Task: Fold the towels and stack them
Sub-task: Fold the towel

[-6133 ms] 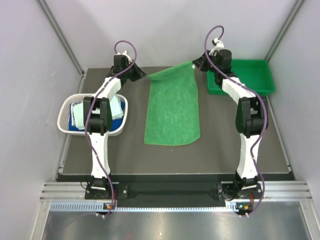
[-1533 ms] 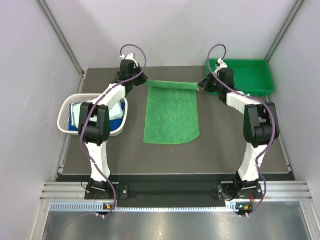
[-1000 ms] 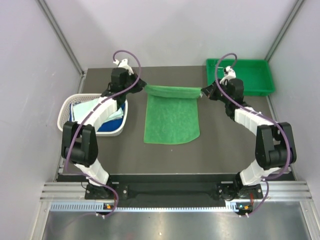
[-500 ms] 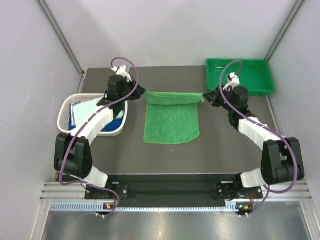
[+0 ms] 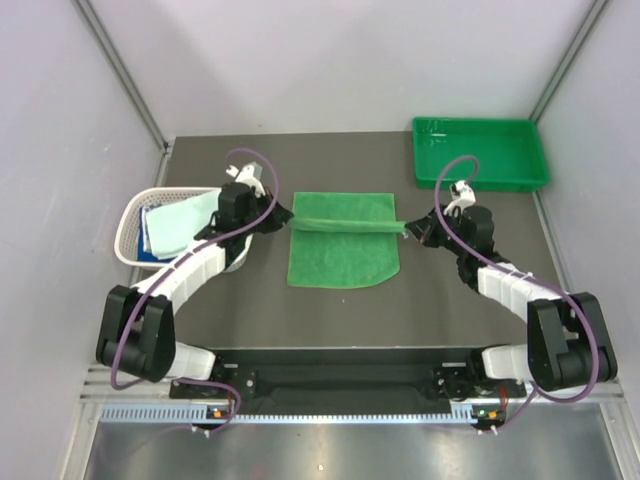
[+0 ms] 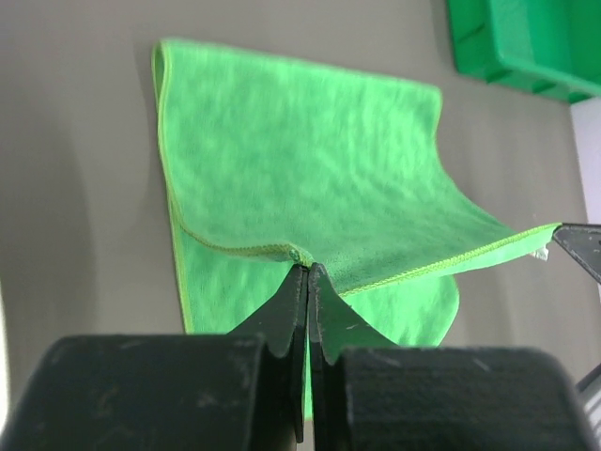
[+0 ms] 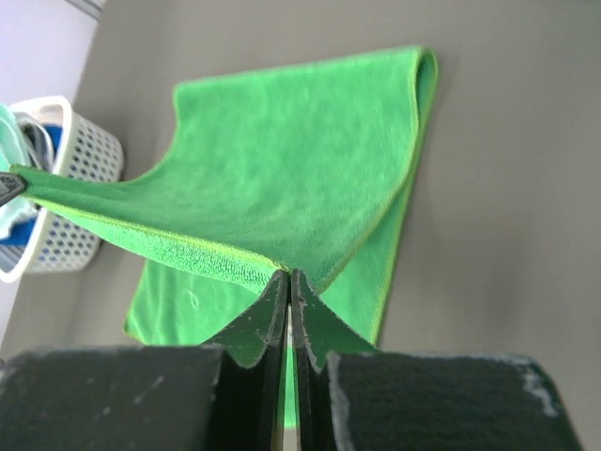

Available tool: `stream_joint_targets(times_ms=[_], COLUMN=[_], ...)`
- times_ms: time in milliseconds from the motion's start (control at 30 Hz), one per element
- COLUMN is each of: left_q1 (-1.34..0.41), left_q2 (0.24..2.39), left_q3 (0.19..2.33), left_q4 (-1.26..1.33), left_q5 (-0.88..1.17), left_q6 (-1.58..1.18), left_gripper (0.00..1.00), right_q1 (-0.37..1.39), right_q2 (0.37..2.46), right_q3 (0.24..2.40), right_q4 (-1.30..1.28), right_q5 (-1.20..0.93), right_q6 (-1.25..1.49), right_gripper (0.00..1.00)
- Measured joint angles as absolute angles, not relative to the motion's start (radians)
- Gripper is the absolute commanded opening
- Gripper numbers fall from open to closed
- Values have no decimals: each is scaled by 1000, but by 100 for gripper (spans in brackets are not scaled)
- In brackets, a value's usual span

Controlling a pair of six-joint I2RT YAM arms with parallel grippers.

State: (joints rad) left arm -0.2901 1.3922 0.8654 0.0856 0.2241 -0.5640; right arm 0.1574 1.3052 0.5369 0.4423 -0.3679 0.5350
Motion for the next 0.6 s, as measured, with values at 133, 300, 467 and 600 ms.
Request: stream_joint_targets(times_ms=[133, 300, 467, 600], left_q1=[-312, -341, -368, -377], left_q2=[1372, 1366, 1364, 1353], left_q3=[791, 743, 741, 743], left_q4=[99, 105, 99, 50], left_q5=[215, 183, 136, 114], left_q6=[-579, -588, -597, -606], left_gripper=[0, 0, 0, 0], right_q1=[162, 170, 170, 181], right_q2=[1295, 1286, 1263, 1237], right_q3=[488, 448, 443, 409], right_q4=[445, 454, 453, 468], right_q5=[-364, -356, -348, -347], right_q6=[536, 535, 535, 536], right_gripper=[0, 0, 0, 0])
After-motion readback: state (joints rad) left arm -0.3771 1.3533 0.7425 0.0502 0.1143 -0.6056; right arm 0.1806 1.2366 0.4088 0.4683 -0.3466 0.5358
